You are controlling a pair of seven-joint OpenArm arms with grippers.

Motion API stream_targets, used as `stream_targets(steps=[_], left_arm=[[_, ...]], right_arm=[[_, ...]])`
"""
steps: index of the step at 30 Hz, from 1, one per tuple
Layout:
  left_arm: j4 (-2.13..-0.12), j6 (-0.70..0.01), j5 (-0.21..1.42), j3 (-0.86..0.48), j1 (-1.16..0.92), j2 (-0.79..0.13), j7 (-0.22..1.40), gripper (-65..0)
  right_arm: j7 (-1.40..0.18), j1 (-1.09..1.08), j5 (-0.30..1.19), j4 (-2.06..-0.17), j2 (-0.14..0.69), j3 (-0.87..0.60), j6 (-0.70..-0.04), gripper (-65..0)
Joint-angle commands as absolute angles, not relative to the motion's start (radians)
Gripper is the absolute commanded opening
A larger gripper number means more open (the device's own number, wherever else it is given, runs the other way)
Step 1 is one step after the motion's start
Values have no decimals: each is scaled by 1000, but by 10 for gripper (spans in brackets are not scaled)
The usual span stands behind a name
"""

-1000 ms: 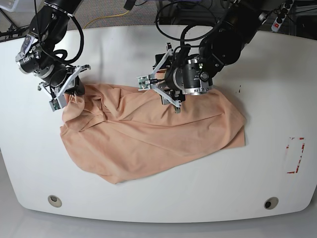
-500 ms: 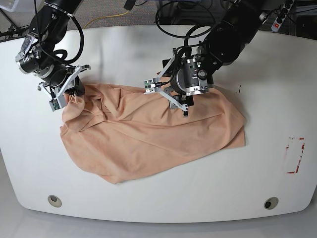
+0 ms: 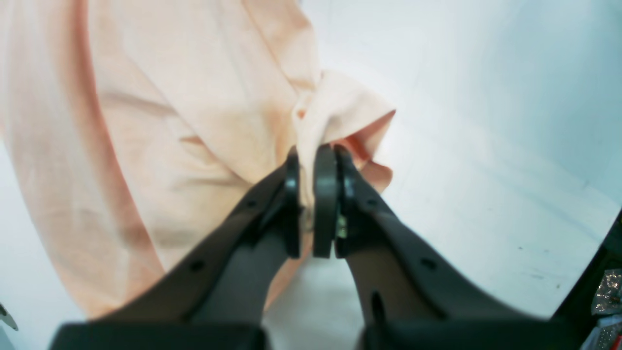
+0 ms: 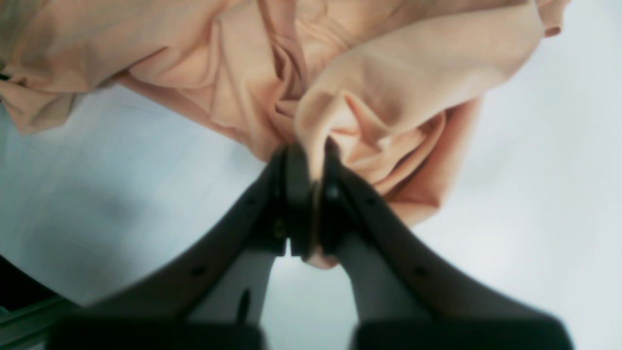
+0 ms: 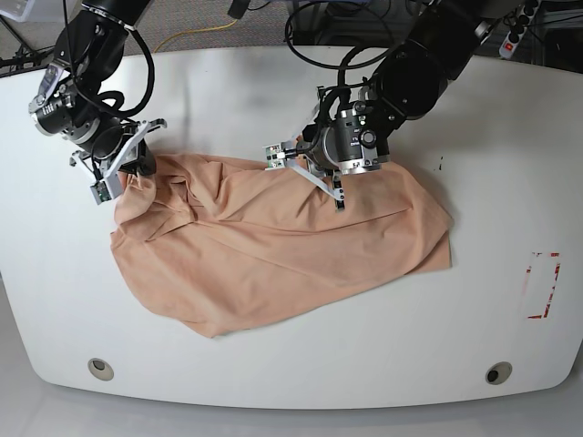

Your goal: Fold the T-shirt properly

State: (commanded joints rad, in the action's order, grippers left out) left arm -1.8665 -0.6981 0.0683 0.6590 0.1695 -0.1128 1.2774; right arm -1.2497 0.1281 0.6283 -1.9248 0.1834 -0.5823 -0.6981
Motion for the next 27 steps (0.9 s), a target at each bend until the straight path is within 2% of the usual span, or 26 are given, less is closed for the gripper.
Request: stream_targets(steps=[6, 17, 27], left_arm=[[-1948, -698, 65, 524, 116, -165, 1283, -644], [-1956, -698, 70, 127, -8, -302, 1279, -644], [-1979, -698, 70, -173, -2, -406, 1279, -644]], right_arm=[[-1250, 127, 628, -1925, 182, -582, -698, -650], [-1250, 99, 625, -1903, 162, -582, -698, -650], [-1248, 53, 627, -1842, 137, -582, -698, -650]])
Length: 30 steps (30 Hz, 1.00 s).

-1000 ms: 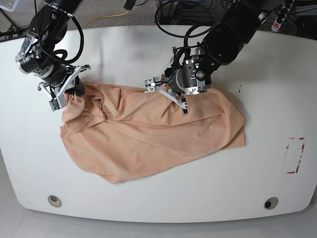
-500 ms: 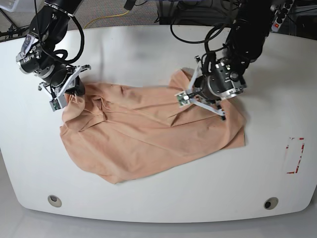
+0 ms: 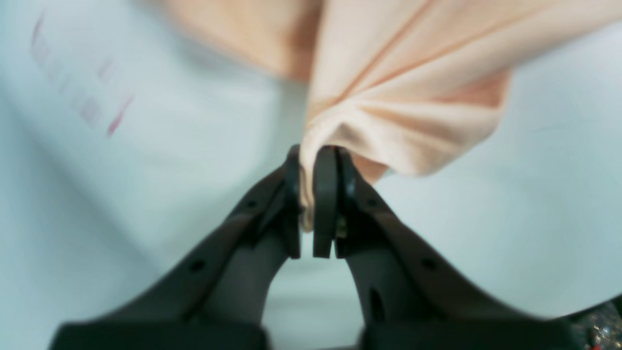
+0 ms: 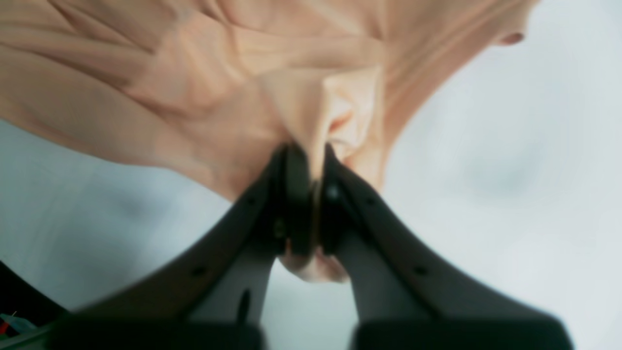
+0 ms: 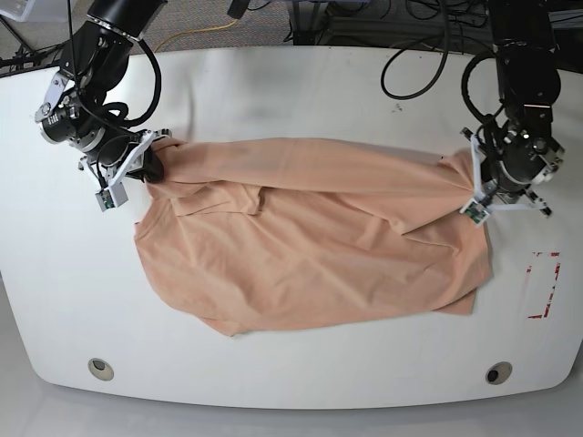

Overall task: Fold the T-shirt properly
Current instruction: 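Pull the shirt taut between both grippers and lift it up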

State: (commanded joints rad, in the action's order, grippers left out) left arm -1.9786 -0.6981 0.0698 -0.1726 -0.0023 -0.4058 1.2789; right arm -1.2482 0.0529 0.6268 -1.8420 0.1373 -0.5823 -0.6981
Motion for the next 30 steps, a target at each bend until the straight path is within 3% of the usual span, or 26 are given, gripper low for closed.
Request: stream_targets(steps=[11, 14, 19, 30], left_arm=[[-1997, -698, 65, -315, 13, -463, 1279, -644], [-1997, -698, 64, -294, 15, -458, 1277, -644], [-1995, -698, 64, -142, 113, -464, 1277, -644], [-1971, -698, 62, -128, 249, -460, 1279, -644]], right_arm=[[-1231, 42, 625, -1837, 128, -576, -698, -650], [-1231, 35, 625, -1836, 128, -573, -698, -650], [-1231, -51, 584, -1807, 137, -533, -698, -650], [-1230, -254, 516, -1662, 188, -510, -698, -650]])
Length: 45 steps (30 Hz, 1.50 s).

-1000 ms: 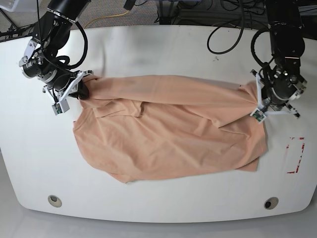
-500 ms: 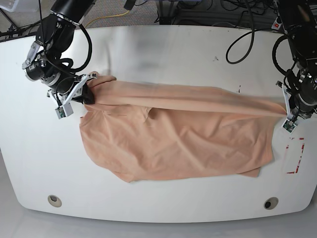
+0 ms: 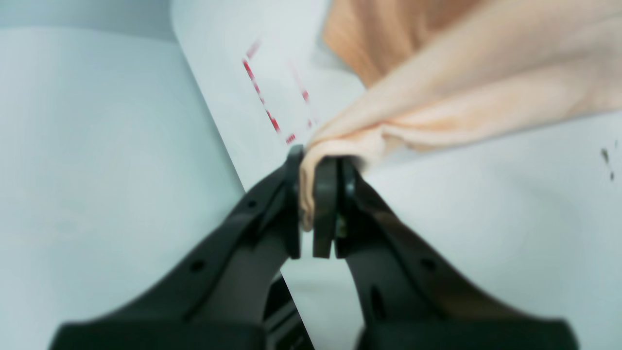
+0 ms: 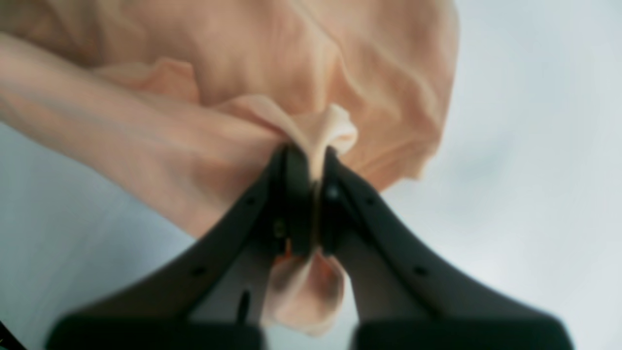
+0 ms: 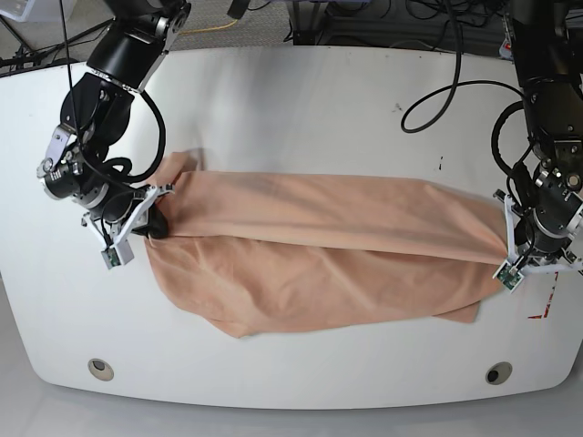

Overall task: Fold the T-shirt properly
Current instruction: 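Pull the shirt taut between both grippers and lift it up, then lay the shirt down and release it from the left gripper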

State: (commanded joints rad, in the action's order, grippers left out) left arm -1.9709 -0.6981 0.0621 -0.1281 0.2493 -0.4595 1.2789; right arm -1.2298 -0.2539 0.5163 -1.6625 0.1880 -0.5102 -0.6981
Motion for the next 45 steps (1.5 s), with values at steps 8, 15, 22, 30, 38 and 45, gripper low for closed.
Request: stream_targets(steps=[8, 15, 22, 30, 38, 45], left_arm=[[-1971, -698, 64, -133, 321, -418, 1256, -644], [-1966, -698, 64, -134, 456, -259, 1213, -644], [-1969, -697, 64, -188, 576, -125, 1213, -644], [-1966, -690, 65, -282, 791, -177, 1218, -644], [-1882, -698, 71, -278, 975, -289, 1218, -644], [-1853, -698, 70, -274, 961, -309, 1218, -644]], right_arm=[[-1230, -392, 516, -1613, 222, -509, -698, -650], [-1185, -636, 510, -1402, 283, -460, -698, -650], [-1079, -843, 321, -1340, 321, -343, -698, -650], [-1067, -1073, 140, -1340, 326, -335, -698, -650], [-1167, -1210, 142, -1369, 367, -289, -698, -650], [-1247, -1073, 142, -1534, 361, -294, -698, -650]])
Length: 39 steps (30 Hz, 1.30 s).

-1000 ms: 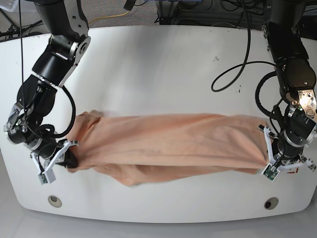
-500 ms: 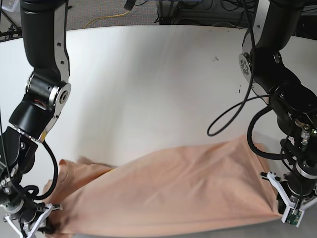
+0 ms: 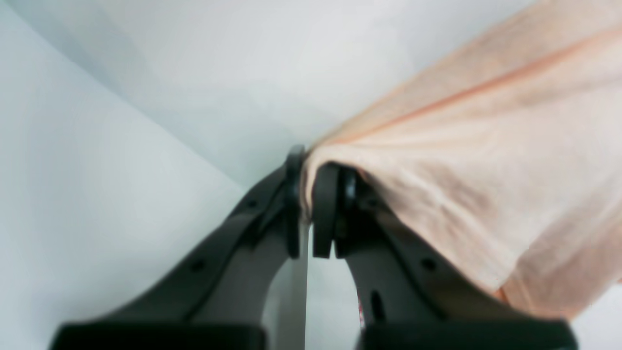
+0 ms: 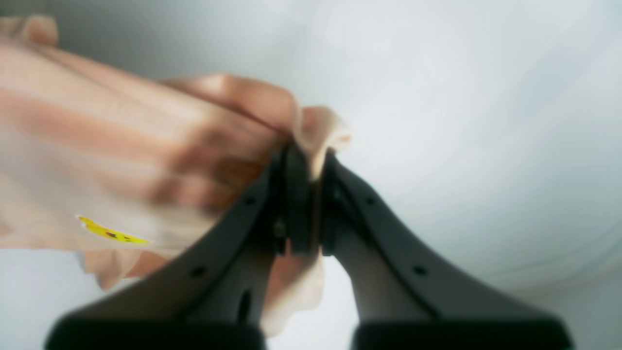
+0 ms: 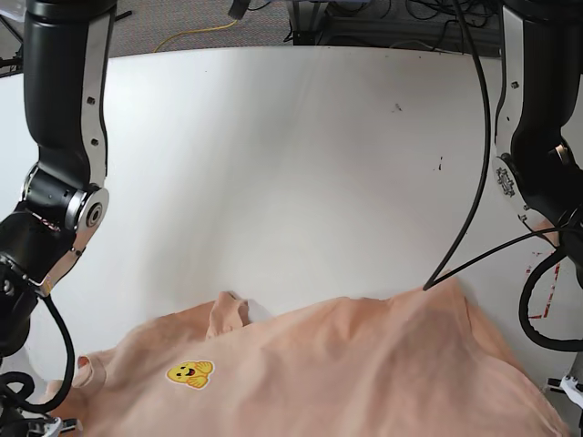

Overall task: Fold the T-shirt properly
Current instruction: 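Lay the shirt down and release it from the left gripper, then move the left gripper onto the shirt and pinch the fabric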

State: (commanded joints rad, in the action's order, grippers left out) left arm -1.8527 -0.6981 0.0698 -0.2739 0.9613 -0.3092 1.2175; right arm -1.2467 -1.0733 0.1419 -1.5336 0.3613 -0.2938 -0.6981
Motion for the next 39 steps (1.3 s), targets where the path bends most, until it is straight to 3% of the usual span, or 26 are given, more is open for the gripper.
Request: stream_targets(steps=[8, 14, 20, 33, 39], left_arm=[[-1917, -698, 70, -248, 799, -315, 1219, -644], [-1991, -698, 70, -249, 653, -321, 1342, -644], [-2015, -698, 71, -306, 418, -318, 1351, -644], [-2012, -698, 73, -509, -70, -286, 1345, -644], [-2011, -698, 73, -526, -196, -278, 1207, -642]], right_arm=[[-1296, -711, 142, -1788, 311, -372, -698, -650], [-1310, -506, 142, -1882, 280, -432, -698, -650], [-1320, -312, 142, -1957, 234, -470, -698, -650], [-1320, -8, 142, -1974, 156, -545, -698, -650], [-1316, 35, 142, -1974, 125, -549, -698, -650]])
